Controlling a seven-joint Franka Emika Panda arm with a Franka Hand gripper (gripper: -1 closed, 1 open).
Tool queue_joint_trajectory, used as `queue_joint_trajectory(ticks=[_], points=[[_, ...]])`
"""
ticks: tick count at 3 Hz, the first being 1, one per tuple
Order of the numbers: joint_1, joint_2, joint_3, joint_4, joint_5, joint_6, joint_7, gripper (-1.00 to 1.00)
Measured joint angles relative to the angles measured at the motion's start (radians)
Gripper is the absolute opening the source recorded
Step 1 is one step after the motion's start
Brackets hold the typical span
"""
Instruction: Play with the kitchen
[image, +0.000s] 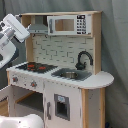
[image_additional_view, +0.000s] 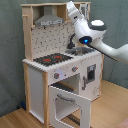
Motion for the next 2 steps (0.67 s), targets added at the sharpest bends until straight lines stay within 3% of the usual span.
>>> queue_joint_trajectory(ticks=[2], points=[[-0.012,0.003,0.05,-0.001,0.018,-0.128,0.191,1.0]])
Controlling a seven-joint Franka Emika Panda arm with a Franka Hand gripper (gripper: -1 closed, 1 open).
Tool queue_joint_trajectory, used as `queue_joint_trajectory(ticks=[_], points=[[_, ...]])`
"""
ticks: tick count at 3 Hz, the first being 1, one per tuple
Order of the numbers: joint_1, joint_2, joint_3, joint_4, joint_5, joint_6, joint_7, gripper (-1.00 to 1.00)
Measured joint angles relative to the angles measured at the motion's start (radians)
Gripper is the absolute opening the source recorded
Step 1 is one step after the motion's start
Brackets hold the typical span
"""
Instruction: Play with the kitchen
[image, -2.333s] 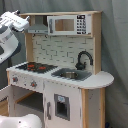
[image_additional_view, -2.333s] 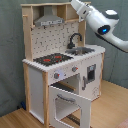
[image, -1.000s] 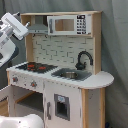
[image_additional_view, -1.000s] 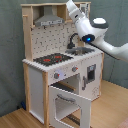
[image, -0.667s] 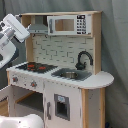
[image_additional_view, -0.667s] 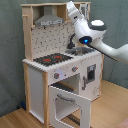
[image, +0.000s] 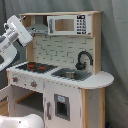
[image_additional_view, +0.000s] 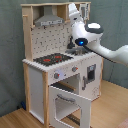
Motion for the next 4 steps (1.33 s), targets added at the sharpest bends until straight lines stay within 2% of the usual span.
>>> queue_joint_trajectory(ticks=[1,2,4], points=[[-0.018,0.004,0.015,0.002,0.051,-0.044,0.09,1.0],[-0.051,0.004,0.021,0.003,0.121,-0.057,0.156,1.0],[-0.135,0.005,0.023,0.017,0.304,-0.057,0.215,1.0]])
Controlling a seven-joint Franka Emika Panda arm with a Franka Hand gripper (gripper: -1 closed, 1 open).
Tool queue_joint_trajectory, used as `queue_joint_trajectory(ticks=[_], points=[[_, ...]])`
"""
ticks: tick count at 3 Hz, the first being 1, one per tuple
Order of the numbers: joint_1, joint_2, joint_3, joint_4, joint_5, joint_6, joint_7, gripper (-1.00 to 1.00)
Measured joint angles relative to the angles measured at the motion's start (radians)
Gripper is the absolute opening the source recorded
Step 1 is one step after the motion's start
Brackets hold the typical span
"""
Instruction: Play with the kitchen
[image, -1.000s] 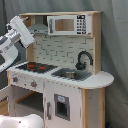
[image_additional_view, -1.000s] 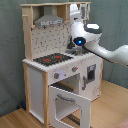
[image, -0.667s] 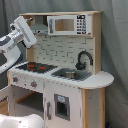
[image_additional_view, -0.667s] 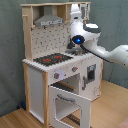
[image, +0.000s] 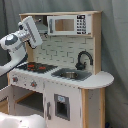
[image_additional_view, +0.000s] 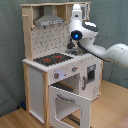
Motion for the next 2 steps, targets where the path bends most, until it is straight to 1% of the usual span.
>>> queue_joint_trajectory(ticks=[1,2], points=[[-0.034,0.001,0.0,0.023,0.093,-0.009,0.003,1.0],[-0.06,0.007,0.0,0.061,0.177,-0.043,0.003,1.0]])
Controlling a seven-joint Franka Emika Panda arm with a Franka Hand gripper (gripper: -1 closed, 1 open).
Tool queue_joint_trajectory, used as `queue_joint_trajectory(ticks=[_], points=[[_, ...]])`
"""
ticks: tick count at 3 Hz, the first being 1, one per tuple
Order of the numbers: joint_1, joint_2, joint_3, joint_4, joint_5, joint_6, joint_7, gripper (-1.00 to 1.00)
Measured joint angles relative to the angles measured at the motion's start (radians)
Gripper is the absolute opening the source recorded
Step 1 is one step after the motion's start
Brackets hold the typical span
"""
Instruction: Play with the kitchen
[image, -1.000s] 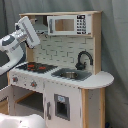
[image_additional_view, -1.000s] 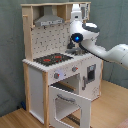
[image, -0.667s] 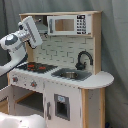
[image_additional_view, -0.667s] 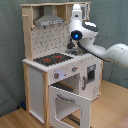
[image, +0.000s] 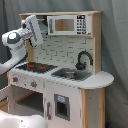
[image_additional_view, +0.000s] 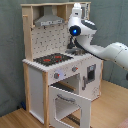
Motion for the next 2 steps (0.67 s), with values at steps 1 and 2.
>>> queue_joint_trajectory(ticks=[1,2], points=[[-0.014,0.015,-0.002,0.031,0.041,-0.035,0.0,1.0],[-0.016,0.019,-0.002,0.036,0.045,-0.041,0.0,-1.0]])
